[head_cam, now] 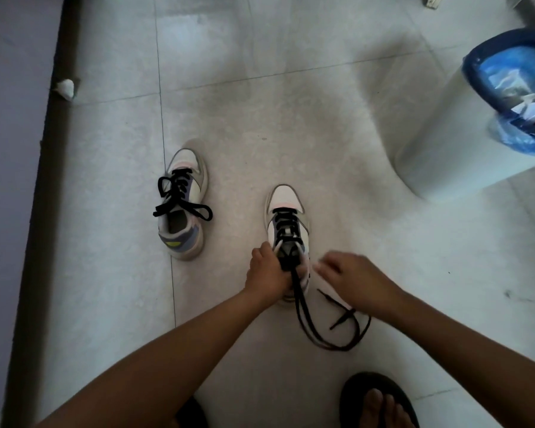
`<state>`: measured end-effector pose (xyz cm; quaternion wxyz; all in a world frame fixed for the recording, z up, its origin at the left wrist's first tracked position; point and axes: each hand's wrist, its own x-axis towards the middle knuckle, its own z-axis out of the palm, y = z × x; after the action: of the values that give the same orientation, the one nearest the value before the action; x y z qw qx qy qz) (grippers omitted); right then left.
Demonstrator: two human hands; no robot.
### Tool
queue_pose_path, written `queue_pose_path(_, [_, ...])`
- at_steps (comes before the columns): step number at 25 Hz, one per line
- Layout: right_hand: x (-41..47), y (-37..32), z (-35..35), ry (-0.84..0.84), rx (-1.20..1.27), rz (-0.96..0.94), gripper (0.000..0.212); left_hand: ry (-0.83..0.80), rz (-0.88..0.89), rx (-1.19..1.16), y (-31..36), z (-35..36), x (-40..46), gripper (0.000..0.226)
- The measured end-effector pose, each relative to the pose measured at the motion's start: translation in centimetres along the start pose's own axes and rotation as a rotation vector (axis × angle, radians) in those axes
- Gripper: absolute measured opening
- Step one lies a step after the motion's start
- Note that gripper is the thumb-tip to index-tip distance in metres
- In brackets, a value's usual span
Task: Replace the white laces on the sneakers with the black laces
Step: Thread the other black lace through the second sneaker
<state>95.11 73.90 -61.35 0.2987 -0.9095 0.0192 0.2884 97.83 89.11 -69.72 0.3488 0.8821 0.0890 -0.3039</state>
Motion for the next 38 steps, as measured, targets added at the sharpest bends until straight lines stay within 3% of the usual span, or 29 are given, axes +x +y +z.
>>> queue_pose_path(3, [4.7,1.2,1.1,0.19,0.156,-0.01,0.017,-0.17,0.023,-0.049,-1.1,-2.1,0.4,0.052])
queue_pose_path(6, [7.1,0.8,2.0,0.218,0.069,-0.102,0.023,-0.023,0.12,-0.067,-0.2,-3.9,1.1,0.037])
queue_pose_path(10, [7.8,-0.2,2.5,0.231,-0.302,-0.234,0.023,0.036,0.392,0.286,1.7,-4.2,1.8,0.027])
queue_pose_path(12, [7.8,-0.8,2.8,0.208,-0.49,-0.295,0.022,0.052,0.406,0.339,2.0,-4.1,2.1,0.023])
queue_pose_path(19, [8.0,0.6,2.5,0.252,-0.47,-0.22,0.02,0.074,0.363,0.147,1.2,-4.9,2.6,0.023])
queue_pose_path(24, [8.5,0.8,1.9,0.149,0.02,-0.106,0.018,0.076,0.332,0.052,0.9,-5.1,2.5,0.021])
queue_pose_path(29, [8.0,1.1,2.2,0.161,-0.087,-0.183,0.017,0.05,0.471,0.289,1.4,-4.2,2.0,0.027])
queue_pose_path(32, [8.3,1.3,2.3,0.135,0.228,-0.021,0.015,-0.003,0.428,0.3,1.8,-4.5,2.6,0.027])
queue_pose_path(36, [8.5,1.3,2.6,-0.051,0.875,0.196,0.021,-0.069,0.363,0.202,1.8,-4.9,3.2,0.027])
queue_pose_path(38, [8.2,1.4,2.9,0.083,0.714,0.156,0.014,-0.071,0.359,0.193,1.8,-4.9,3.3,0.025])
